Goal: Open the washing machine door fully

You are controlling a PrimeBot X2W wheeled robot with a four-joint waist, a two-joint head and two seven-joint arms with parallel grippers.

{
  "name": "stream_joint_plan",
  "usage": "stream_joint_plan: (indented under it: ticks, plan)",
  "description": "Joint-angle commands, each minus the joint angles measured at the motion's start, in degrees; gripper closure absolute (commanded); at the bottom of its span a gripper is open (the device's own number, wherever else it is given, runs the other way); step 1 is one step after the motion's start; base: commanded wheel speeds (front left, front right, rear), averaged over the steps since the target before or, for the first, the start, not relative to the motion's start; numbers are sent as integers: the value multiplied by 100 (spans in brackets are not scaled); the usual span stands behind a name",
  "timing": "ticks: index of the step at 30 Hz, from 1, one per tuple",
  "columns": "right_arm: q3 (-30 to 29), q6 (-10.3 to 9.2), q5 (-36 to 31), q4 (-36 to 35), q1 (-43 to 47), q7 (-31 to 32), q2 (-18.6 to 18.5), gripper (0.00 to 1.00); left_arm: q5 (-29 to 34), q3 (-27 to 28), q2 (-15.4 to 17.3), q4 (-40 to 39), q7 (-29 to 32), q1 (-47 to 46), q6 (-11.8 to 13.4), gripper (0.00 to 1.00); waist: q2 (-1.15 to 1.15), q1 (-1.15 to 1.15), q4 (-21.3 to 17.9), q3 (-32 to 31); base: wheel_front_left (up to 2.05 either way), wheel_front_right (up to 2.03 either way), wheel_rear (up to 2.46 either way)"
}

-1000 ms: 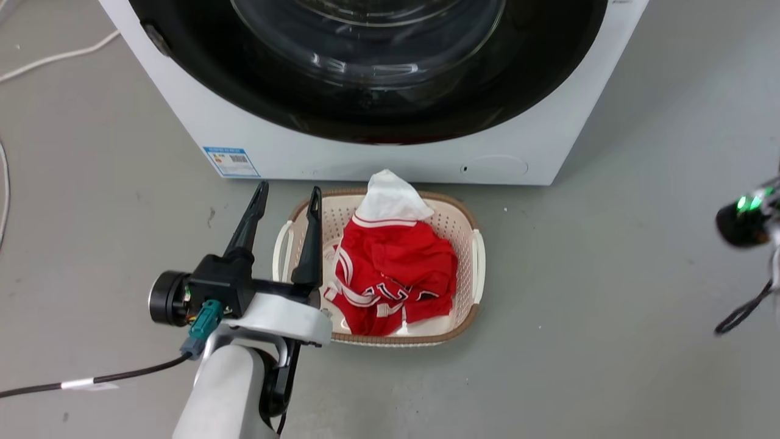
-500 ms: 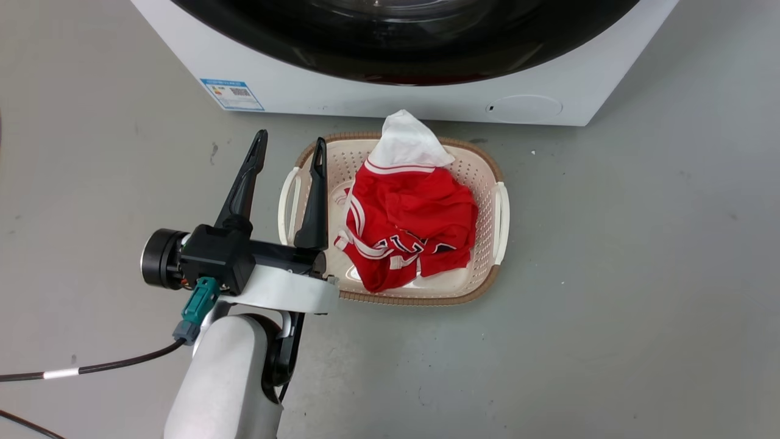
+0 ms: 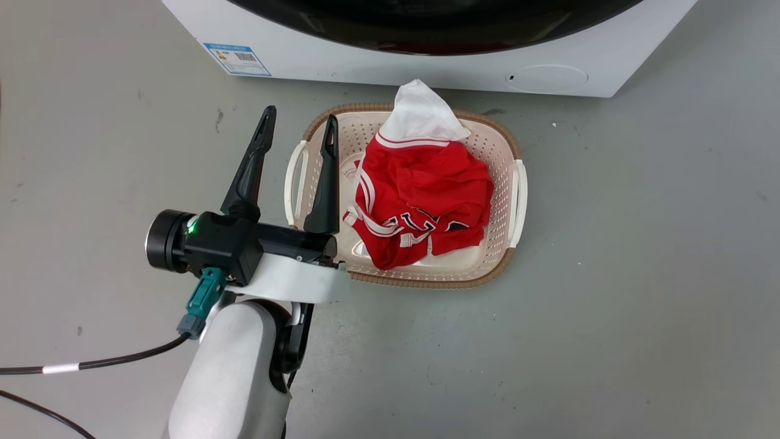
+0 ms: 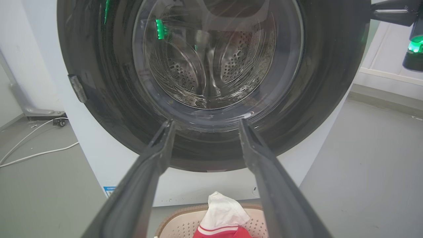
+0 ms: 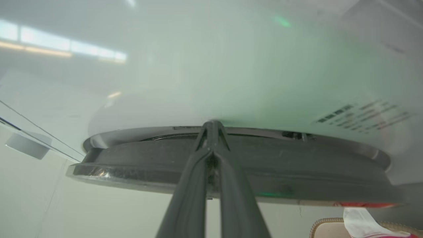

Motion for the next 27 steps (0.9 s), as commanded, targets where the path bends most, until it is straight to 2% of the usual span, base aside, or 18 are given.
stream_joint_plan:
  ticks: [1, 12, 27]
  plan:
    - [46, 0, -35, 63, -95, 54, 54, 100, -17, -18, -2, -17, -15, -94, 34, 0, 0, -1, 12, 32, 0, 0, 0]
    - [280, 0, -74, 269, -292, 510, 180, 100, -64, -90, -2, -56, -15, -167, 112, 0, 0, -1, 30, 140, 0, 0, 0]
    - [335, 1, 182, -74, 599, 1394, 177, 100, -127, -89, -2, 210, -15, 93, 80, 0, 0, -1, -31, -491, 0, 0, 0]
